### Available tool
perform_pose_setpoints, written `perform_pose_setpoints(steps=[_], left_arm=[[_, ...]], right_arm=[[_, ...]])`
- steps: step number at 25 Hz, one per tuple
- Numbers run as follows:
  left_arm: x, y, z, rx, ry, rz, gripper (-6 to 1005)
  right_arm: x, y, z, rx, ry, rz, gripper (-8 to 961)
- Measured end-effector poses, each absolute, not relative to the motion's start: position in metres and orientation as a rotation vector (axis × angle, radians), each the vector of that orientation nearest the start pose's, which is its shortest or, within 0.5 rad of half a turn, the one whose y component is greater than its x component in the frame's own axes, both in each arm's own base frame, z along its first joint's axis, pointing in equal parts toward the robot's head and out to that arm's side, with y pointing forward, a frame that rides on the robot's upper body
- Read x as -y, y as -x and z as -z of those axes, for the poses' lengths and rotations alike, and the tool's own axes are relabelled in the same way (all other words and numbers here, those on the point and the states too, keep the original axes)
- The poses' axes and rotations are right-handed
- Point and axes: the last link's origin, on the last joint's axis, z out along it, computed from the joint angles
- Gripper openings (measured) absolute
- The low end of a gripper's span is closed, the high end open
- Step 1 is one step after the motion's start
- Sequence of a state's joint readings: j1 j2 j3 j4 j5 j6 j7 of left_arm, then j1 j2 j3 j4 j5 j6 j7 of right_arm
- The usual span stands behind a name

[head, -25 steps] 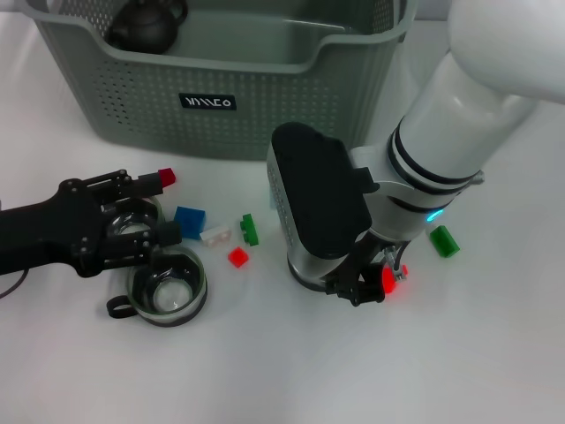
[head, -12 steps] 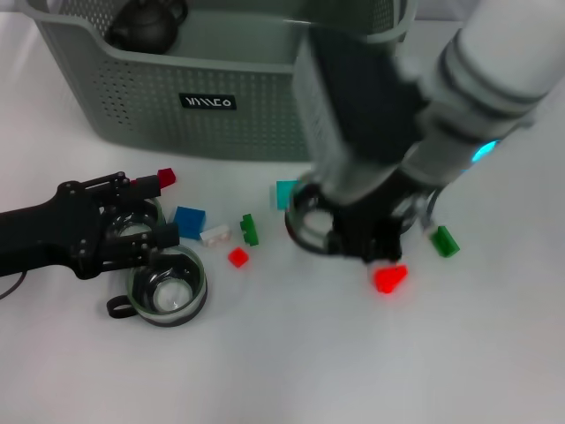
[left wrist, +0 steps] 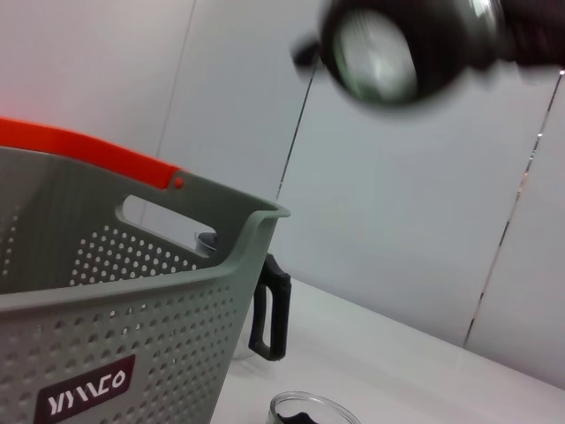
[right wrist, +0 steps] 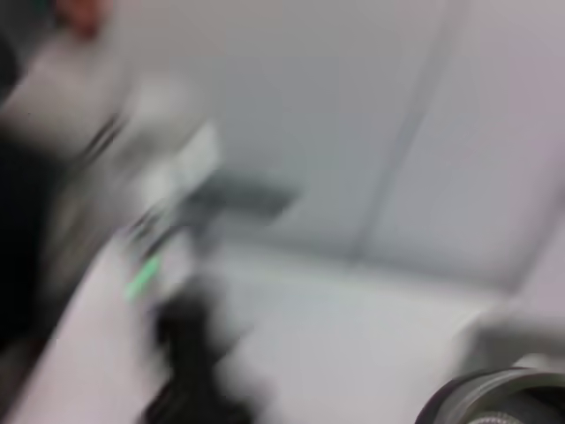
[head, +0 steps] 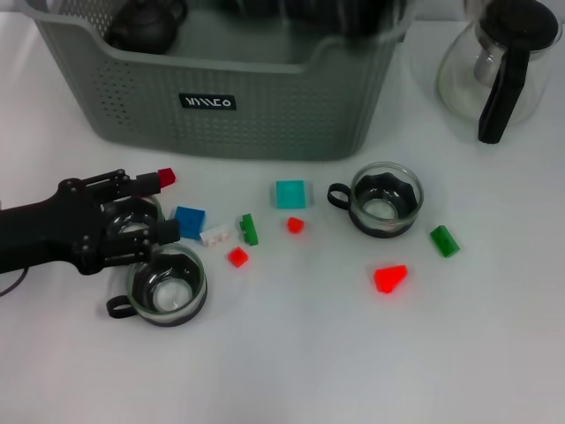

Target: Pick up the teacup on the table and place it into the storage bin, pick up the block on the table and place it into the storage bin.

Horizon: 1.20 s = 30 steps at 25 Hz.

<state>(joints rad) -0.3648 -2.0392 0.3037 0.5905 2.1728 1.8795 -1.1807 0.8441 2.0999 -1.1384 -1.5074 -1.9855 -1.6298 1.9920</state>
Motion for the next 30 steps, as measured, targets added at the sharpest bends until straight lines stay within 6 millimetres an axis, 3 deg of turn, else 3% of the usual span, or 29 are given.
perform_pose_setpoints(steps=[1, 3, 6, 11, 15, 23, 26, 30], left_arm=[[-0.247, 0.320, -0.036, 0.668, 2.615, 0.914, 788], [-0.247, 0.320, -0.036, 0.669, 2.613, 0.916, 788], [-0.248, 0.319, -0.036, 0.672, 2.610, 0.919, 787], [-0.249, 0.318, -0.035, 0.672, 2.610, 0.926, 787], [-0.250, 0.319, -0.031, 0.694, 2.599, 0.925, 786], [-0.253, 0.319, -0.027, 0.707, 2.593, 0.926, 786], [-0.256, 0.318, -0.026, 0.710, 2.593, 0.926, 786], [-0.259, 0.316, -0.023, 0.708, 2.600, 0.923, 786]], right_arm=[[-0.364, 0.005, -0.047, 0.184, 2.835, -0.540, 95], [-0.369, 0.008, -0.046, 0.144, 2.792, -0.580, 99], [-0.393, 0.017, -0.036, -0.037, 2.696, -0.595, 105], [-0.432, 0.032, 0.001, -0.220, 2.685, -0.440, 116], [-0.458, 0.033, 0.032, -0.325, 2.671, -0.276, 124], [-0.484, 0.016, 0.070, -0.357, 2.552, -0.092, 141], [-0.488, -0.001, 0.079, -0.384, 2.517, -0.061, 147], [-0.486, -0.009, 0.085, -0.390, 2.524, -0.030, 156]])
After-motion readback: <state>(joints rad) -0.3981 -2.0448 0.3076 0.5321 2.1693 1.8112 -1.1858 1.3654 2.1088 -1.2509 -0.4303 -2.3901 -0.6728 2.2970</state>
